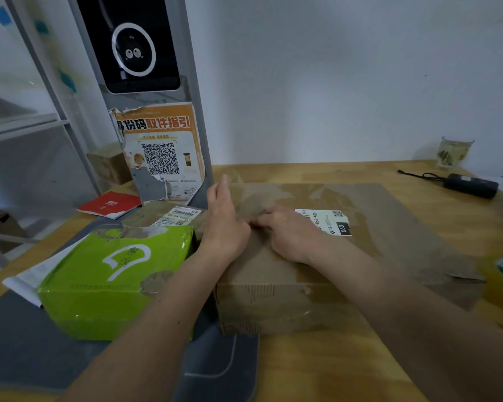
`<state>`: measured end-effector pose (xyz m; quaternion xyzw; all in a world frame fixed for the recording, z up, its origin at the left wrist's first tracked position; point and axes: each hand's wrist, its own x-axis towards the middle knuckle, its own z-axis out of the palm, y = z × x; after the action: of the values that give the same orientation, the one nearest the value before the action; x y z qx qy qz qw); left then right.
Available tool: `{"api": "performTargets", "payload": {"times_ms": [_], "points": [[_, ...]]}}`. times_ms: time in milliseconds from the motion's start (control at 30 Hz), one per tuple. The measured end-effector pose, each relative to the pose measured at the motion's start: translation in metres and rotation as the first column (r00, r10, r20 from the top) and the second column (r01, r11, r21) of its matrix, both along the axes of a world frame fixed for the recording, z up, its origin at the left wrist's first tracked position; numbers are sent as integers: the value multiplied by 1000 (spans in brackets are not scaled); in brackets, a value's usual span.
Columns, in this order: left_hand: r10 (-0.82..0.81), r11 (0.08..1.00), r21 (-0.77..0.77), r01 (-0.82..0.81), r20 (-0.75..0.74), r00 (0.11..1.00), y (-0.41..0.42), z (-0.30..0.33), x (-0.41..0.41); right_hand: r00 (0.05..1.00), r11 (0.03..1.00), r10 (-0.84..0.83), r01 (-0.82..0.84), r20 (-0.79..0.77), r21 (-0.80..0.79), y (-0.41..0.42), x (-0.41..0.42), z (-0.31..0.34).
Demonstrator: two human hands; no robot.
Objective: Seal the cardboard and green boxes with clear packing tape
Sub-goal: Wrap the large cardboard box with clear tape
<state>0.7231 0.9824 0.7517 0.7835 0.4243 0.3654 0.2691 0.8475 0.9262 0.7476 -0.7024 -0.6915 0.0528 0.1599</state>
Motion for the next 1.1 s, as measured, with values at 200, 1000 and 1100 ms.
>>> {"api": "performTargets", "payload": {"times_ms": [200,1000,1100], "points": [[9,999,34,-9,3,1000,-5,1,-2,1000,1000,-6,6,4,-28,-7,-6,6],[27,996,79,-36,113,993,-1,-8,-8,988,990,120,-111,99,-87,-18,-30,-3],[43,996,70,-49,85,995,-3,-8,-11,988,993,78,-66,133,-96,-19,-26,0]]}}
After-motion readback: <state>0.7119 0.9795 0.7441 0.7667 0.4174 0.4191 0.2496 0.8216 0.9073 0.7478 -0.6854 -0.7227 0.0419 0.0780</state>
